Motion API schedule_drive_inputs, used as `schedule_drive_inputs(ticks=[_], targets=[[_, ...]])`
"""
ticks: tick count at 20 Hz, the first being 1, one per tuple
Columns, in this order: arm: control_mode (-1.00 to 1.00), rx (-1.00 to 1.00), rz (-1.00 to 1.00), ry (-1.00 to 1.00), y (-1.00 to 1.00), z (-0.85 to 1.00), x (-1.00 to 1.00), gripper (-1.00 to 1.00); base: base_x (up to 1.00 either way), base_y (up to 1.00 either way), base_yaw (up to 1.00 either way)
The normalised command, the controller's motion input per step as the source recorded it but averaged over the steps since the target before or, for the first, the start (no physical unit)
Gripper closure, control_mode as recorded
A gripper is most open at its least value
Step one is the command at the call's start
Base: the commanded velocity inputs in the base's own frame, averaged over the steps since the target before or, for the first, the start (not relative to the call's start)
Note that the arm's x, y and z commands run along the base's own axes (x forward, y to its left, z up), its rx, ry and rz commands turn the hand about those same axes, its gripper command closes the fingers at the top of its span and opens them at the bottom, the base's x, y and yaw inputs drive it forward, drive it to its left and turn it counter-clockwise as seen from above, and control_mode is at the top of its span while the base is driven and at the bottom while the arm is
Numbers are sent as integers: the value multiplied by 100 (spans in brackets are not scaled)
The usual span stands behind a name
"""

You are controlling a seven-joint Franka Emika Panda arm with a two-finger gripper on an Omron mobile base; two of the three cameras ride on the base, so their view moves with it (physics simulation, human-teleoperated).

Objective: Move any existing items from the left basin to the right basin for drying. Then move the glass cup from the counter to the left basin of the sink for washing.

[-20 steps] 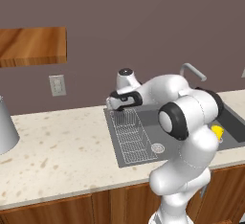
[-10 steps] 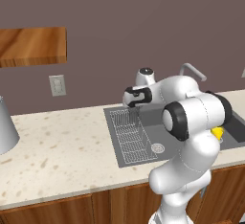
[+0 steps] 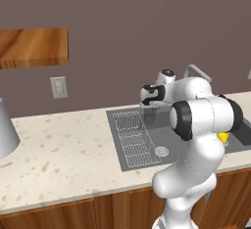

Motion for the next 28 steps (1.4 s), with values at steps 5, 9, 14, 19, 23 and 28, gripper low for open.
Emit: schedule_drive_inputs(ticks=[5,9,14,19,23,28], targets=[[-100,2,-3,0,-53,-10,0,100,0,0,0],[-100,0,-2,0,-36,-31,0,100,0,0,0],[-100,0,0,1,-22,-46,0,100,0,0,0],[-100,0,0,1,-20,-38,0,100,0,0,0],[-100,0,0,3,-21,-29,0,100,0,0,0],[-100,0,0,2,-18,-33,0,100,0,0,0]])
